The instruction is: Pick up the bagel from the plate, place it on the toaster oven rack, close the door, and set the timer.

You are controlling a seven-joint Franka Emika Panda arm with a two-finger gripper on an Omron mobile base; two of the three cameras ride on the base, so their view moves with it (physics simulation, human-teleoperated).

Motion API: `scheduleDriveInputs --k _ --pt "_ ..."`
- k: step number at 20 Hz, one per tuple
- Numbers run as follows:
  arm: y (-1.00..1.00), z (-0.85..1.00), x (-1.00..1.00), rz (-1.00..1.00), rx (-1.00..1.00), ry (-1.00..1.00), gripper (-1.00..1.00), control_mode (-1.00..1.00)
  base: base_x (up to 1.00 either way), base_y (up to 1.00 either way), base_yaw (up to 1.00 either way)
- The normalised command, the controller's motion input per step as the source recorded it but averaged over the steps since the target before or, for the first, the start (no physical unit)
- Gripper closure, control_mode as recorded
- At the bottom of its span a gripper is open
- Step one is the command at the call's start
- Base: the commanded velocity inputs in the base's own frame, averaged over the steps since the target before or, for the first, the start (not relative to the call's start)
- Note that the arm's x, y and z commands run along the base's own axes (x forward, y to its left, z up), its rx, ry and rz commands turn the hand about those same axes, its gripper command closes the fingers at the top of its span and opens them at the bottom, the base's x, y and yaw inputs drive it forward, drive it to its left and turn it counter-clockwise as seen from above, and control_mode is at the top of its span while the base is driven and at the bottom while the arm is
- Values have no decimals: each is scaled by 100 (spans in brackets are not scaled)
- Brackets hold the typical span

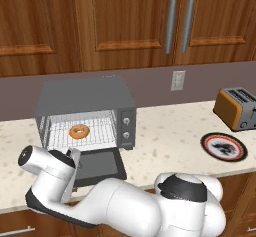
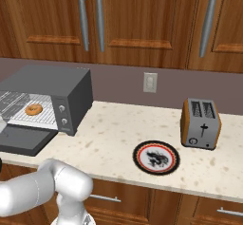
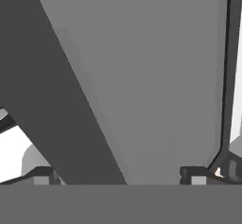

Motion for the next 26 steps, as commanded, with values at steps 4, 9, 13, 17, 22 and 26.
scheduleDriveInputs --k 4,9,13,17,22,26 --pt "0 -33 20 13 0 5 -100 -100 0 0 0" --pt "0 -27 12 13 0 3 -100 -100 0 0 0" --pt "0 -30 -3 13 0 0 -100 -100 0 0 0" --pt "0 -40 -26 10 0 1 -100 -100 0 0 0" --pt "0 -30 -15 8 0 1 -100 -100 0 0 0" --pt "0 -2 6 6 0 0 -100 -100 0 0 0"
